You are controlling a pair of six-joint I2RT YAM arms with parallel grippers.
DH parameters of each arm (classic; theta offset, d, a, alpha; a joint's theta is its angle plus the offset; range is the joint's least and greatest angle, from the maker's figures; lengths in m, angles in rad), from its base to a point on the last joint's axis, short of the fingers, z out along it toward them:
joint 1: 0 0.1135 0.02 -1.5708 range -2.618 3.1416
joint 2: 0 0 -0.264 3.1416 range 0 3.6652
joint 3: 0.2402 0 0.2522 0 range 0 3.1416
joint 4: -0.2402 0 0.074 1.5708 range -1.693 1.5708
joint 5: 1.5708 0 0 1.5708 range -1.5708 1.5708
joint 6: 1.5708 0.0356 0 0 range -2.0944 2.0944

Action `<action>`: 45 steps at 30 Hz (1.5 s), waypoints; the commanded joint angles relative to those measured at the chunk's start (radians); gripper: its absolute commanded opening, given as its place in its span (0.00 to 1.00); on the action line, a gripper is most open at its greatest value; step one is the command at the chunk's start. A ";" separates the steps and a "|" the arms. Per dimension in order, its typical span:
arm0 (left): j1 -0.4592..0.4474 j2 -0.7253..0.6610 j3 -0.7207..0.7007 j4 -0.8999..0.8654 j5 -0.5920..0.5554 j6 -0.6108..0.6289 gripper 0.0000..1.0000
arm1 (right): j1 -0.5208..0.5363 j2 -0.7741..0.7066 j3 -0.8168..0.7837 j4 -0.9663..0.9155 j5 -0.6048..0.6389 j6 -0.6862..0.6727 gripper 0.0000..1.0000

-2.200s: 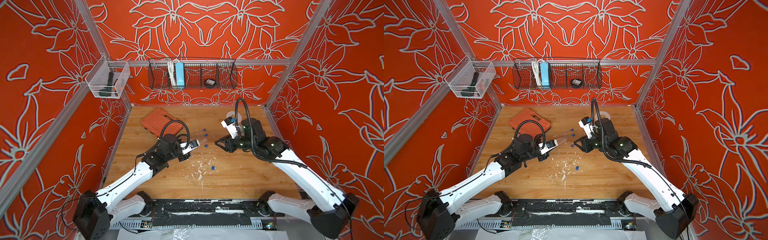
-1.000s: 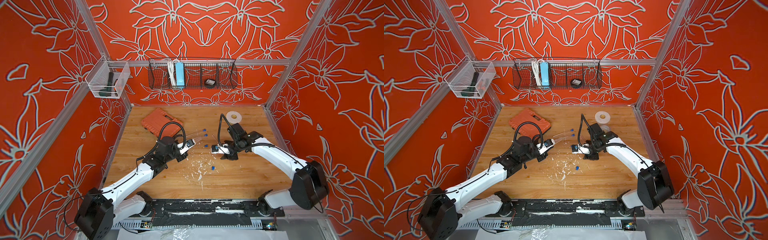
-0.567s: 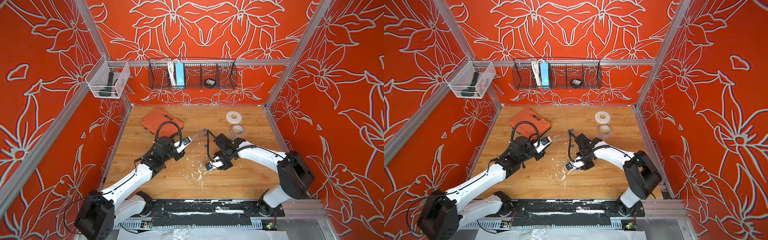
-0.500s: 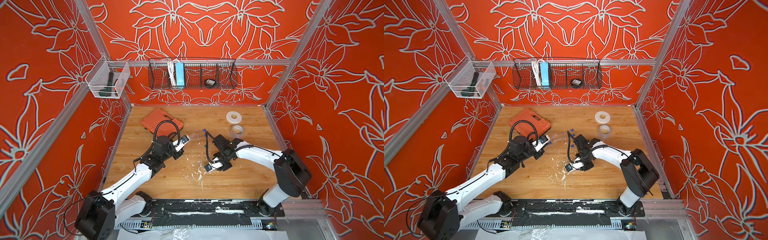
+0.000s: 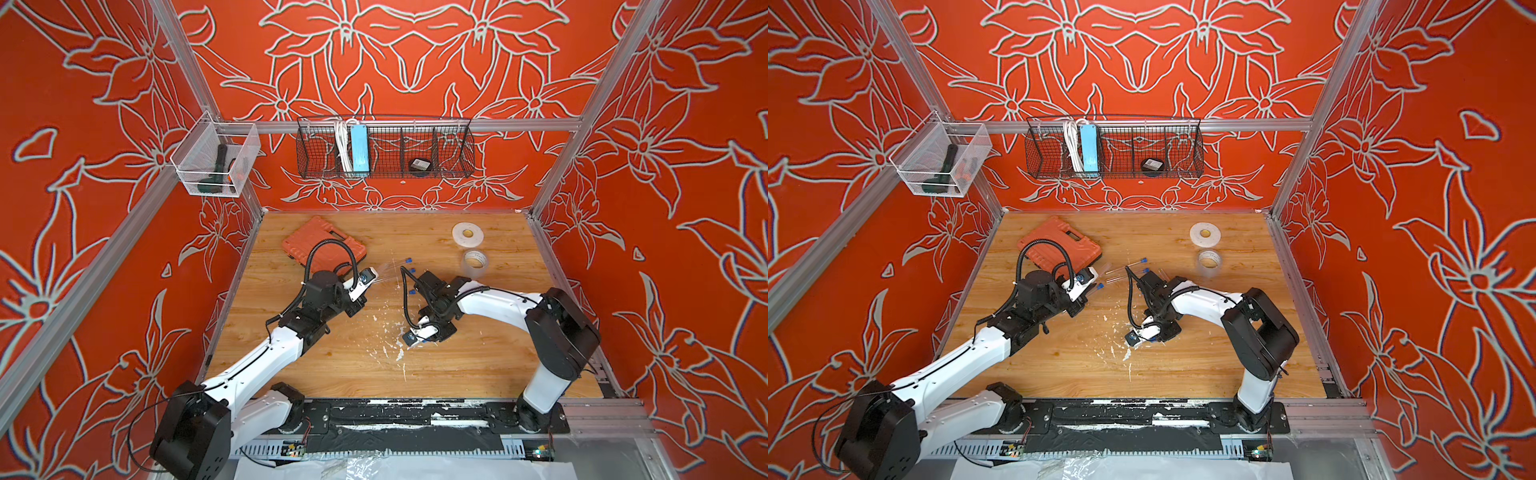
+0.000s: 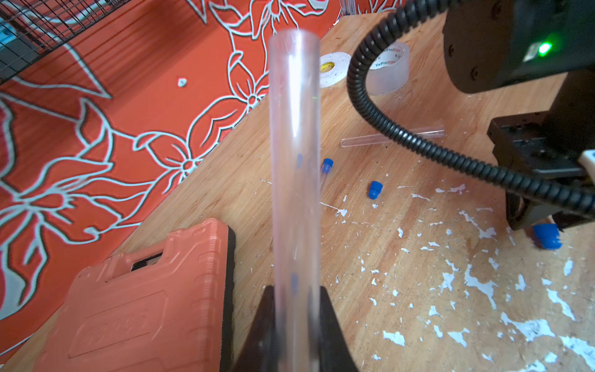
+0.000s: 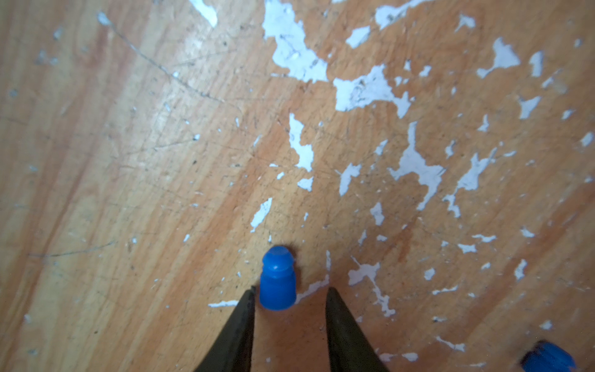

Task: Insert stoppers into test tubes
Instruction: Pick up the stopper from the center of the board.

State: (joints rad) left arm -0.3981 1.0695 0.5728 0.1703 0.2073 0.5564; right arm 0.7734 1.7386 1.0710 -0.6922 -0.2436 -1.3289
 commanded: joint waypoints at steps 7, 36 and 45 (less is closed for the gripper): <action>0.010 0.000 0.002 0.023 0.021 -0.012 0.00 | 0.013 -0.011 0.000 -0.054 -0.017 0.032 0.40; 0.011 -0.002 0.001 0.011 0.047 -0.004 0.00 | 0.015 0.053 0.000 -0.033 -0.029 0.089 0.23; 0.010 -0.001 -0.001 0.011 0.044 -0.002 0.00 | 0.015 0.058 -0.009 -0.027 -0.024 0.107 0.16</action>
State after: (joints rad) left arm -0.3923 1.0695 0.5728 0.1696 0.2375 0.5571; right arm 0.7818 1.7691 1.0775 -0.7036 -0.2577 -1.2327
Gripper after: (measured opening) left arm 0.121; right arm 0.176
